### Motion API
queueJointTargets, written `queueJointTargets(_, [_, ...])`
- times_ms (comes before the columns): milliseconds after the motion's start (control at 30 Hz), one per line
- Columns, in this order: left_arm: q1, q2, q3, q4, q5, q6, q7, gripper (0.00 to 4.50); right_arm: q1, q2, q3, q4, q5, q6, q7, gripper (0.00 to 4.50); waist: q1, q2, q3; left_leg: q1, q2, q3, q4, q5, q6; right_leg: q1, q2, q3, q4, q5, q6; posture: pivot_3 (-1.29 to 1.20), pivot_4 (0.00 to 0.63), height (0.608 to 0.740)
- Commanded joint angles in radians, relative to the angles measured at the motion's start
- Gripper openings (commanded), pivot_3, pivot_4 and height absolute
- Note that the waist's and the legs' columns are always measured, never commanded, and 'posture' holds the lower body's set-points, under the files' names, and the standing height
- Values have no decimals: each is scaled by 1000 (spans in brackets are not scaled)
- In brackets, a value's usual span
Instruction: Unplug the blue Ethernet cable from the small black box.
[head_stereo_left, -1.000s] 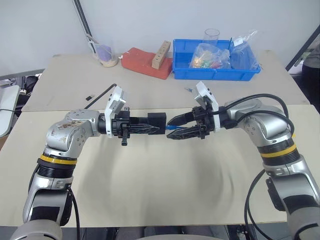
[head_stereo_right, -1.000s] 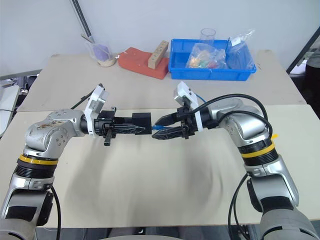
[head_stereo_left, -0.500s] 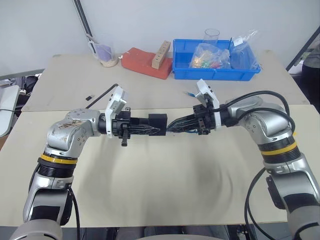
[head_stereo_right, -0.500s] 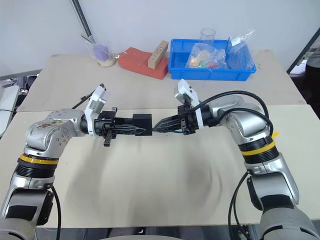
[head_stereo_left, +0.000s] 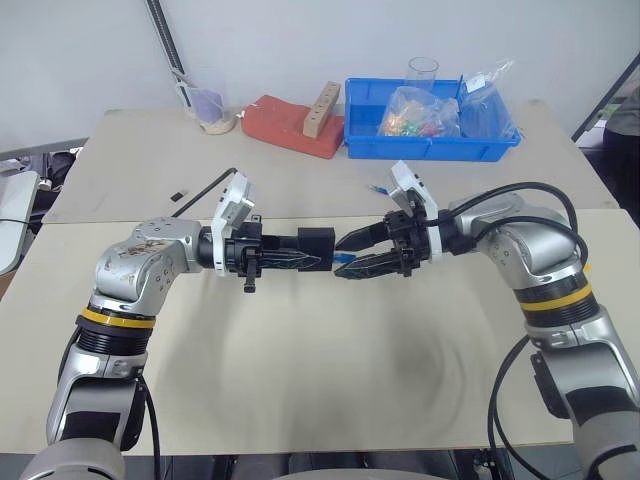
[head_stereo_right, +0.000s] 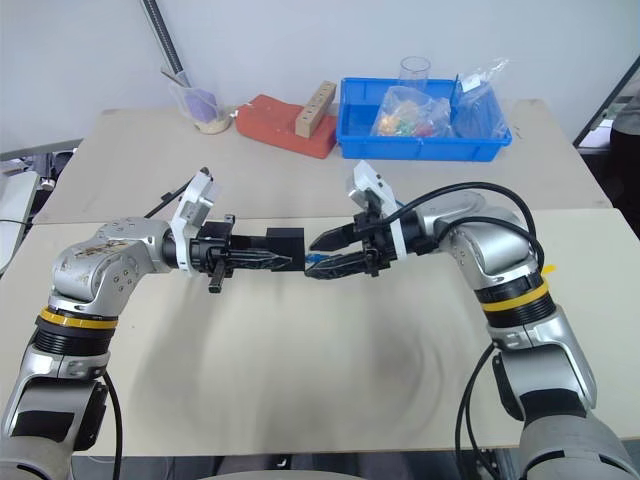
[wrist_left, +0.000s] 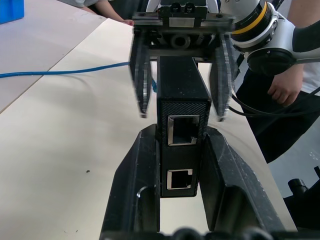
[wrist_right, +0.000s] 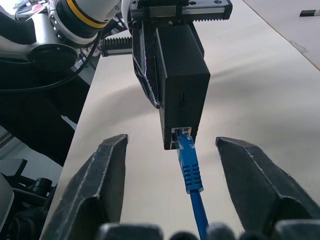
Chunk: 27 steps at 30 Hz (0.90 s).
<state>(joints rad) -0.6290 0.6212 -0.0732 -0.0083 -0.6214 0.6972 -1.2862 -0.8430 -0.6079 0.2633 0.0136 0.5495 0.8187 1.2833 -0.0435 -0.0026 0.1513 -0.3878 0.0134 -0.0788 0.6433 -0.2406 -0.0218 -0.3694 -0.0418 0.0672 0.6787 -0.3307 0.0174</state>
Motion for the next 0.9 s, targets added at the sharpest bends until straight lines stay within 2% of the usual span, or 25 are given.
queueJointTargets(33, [-28,6,14,-34,-9,-11,-4,550,-27,2,-8,-10,-8,-7,9,2956,0,0,0,0,0,0,0,0,0,0,0,0,0,0,0,0,150,740])
queueJointTargets(167, [-28,6,13,-36,-9,-10,-4,550,-29,7,-8,-2,-16,-9,12,2956,0,0,0,0,0,0,0,0,0,0,0,0,0,0,0,0,150,740])
queueJointTargets(300, [-28,6,11,-36,-9,-10,-5,550,-33,14,-10,7,-21,-10,14,1834,0,0,0,0,0,0,0,0,0,0,0,0,0,0,0,0,150,740])
queueJointTargets(467, [-30,4,11,-35,-9,-9,-4,550,-33,15,-7,5,-27,-12,26,79,0,0,0,0,0,0,0,0,0,0,0,0,0,0,0,0,150,740])
queueJointTargets(800, [-33,4,12,-37,-12,-7,-5,550,-30,3,0,5,-56,-44,62,36,0,0,0,0,0,0,0,0,0,0,0,0,0,0,0,0,150,740])
queueJointTargets(900, [-5,37,22,-72,-10,-11,-13,550,12,-94,-22,-14,-70,-58,116,36,3,0,0,0,0,0,0,0,0,0,0,0,0,0,0,0,150,740])
